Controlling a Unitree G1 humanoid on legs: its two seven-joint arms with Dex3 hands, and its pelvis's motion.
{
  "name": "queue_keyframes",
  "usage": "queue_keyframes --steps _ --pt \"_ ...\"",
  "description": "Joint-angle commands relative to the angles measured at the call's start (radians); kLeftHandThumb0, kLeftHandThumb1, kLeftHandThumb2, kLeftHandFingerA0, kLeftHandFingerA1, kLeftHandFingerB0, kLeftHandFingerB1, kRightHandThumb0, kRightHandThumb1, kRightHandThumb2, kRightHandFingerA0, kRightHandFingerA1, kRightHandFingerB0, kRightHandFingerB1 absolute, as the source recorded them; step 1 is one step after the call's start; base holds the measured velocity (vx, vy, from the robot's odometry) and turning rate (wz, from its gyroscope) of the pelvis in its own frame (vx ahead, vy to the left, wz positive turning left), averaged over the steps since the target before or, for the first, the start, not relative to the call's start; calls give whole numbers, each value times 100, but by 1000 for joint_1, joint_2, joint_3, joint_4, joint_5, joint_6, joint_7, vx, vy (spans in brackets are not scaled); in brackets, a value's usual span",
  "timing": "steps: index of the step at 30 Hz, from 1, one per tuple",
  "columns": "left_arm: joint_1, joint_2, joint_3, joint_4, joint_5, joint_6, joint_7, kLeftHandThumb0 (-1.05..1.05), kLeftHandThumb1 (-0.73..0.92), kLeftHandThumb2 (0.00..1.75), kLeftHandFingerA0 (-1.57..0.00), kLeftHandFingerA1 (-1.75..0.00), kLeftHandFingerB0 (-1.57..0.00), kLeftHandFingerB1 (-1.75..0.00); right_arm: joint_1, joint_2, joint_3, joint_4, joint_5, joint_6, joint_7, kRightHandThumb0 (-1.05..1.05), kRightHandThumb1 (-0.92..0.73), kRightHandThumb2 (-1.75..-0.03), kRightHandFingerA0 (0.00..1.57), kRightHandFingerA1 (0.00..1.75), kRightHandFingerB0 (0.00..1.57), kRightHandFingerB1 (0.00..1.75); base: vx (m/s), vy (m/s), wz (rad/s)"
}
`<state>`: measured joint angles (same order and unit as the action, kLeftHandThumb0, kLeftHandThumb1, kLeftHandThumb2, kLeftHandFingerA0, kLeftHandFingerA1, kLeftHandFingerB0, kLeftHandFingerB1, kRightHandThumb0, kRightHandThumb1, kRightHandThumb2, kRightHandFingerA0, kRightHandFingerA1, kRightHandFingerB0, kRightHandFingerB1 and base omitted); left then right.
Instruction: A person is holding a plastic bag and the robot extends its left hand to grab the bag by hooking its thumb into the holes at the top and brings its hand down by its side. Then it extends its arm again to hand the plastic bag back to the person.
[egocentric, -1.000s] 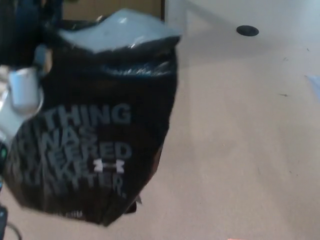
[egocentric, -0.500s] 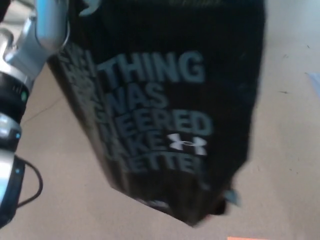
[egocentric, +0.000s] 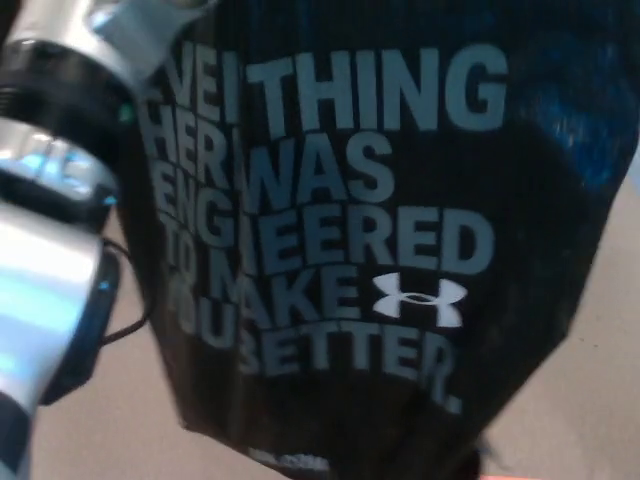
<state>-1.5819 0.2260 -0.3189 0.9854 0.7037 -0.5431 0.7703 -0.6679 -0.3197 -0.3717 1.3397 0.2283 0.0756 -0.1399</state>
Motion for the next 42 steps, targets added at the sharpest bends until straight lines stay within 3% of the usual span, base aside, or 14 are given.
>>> queue_keyframes --steps 1,2,4,8,9,11,13,14,16,17,35,36,40,42 --pt "-43 -63 -18 -15 7 26 4 -13 69 78 -93 -173 -73 -145 43 -13 62 6 -88 12 -44 -53 -47 -78 27 50 2 25 0 0 0" --pt "-44 -85 -27 -25 15 35 15 -20 57 96 -125 -138 -88 -117 59 -14 71 6 -92 12 -39 -53 -46 -78 26 49 2 24 0 0 0" --pt "-41 -108 -33 -48 13 47 -2 -14 68 68 -95 -169 -75 -136 74 -15 77 5 -93 12 -43 -48 -60 -57 38 38 6 25 0 0 0" --pt "-43 -159 -48 -76 16 55 -7 -13 66 69 -95 -173 -69 -150 105 -15 88 4 -105 12 -52 -54 -49 -75 34 49 6 25 0 0 0" --pt "-42 -169 -50 -82 19 62 -5 -19 53 92 -127 -141 -91 -123 114 -16 88 4 -106 9 -48 -46 -60 -61 36 40 8 20 0 0 0" --pt "-50 -185 -58 -92 26 69 3 -19 53 92 -128 -142 -90 -124 126 -16 85 5 -106 10 -47 -47 -61 -58 32 36 6 25 0 0 0" --pt "-53 -189 -59 -95 23 67 -2 -20 53 92 -127 -141 -89 -122 132 -16 89 5 -113 15 -49 -53 -48 -79 23 47 2 27 0 0 0" --pt "-60 -192 -57 -95 18 67 -7 -15 68 67 -94 -175 -68 -148 136 -16 82 4 -109 10 -46 -49 -62 -58 28 35 5 25 0 0 0" --pt "-77 -195 -53 -94 15 78 -14 -23 51 88 -127 -143 -85 -120 136 -18 80 3 -110 10 -42 -48 -61 -61 30 39 7 20 0 0 0" --pt "-83 -195 -53 -91 17 80 -12 -18 65 63 -95 -175 -71 -144 134 -17 77 3 -109 9 -41 -48 -62 -58 32 37 6 25 0 0 0" --pt "-311 -196 -40 67 -12 35 -13 -14 63 64 -93 -174 -66 -150 24 -56 80 6 -146 49 -11 -50 -66 -60 44 41 5 24 0 0 0" --pt "-311 -198 -42 67 -10 37 -9 -14 64 64 -93 -174 -65 -150 29 -56 83 6 -148 49 -9 -56 -53 -82 36 53 3 23 0 0 0" --pt "-263 -216 -44 25 -17 37 -12 -15 63 61 -91 -174 -63 -149 81 -46 86 7 -151 47 -12 -49 -64 -63 37 41 9 19 0 0 0" --pt "-212 -222 -45 -22 -20 47 -26 -22 50 91 -125 -136 -81 -108 119 -43 97 8 -162 40 -13 -57 -53 -78 39 50 6 27 0 0 0"
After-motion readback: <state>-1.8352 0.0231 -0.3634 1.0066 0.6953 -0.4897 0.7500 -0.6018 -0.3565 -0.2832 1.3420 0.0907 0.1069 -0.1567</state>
